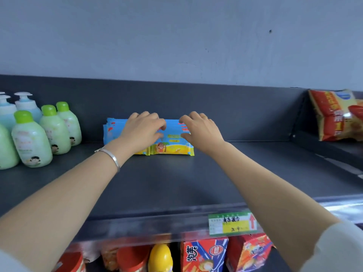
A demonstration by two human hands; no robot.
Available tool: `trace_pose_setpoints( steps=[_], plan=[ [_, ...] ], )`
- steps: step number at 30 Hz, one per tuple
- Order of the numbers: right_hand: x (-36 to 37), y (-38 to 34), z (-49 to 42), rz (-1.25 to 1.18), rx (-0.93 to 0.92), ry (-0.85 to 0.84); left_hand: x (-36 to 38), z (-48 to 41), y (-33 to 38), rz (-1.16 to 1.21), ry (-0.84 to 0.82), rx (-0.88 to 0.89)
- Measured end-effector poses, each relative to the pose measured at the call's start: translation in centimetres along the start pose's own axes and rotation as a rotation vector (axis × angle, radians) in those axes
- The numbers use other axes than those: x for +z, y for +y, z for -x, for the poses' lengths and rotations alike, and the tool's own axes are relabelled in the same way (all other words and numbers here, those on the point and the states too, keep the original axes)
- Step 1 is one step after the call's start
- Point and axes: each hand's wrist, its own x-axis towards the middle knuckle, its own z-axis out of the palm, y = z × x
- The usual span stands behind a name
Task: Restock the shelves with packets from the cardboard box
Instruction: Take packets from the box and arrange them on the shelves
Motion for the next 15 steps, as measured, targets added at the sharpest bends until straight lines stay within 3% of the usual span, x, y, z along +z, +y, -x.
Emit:
trace_pose_setpoints(
  steps=[7, 15],
  plan=[
    [-4.4, 8.1, 10.2, 0.076, 0.119, 0.013, -1.4, -1.2, 13.3, 0.089, 0.080, 0.222],
    [-9.6, 19.5, 27.5, 0.147, 0.356, -0.027, -1.2, 0.6, 31.6, 0.331, 0.150, 0.351]
  ],
)
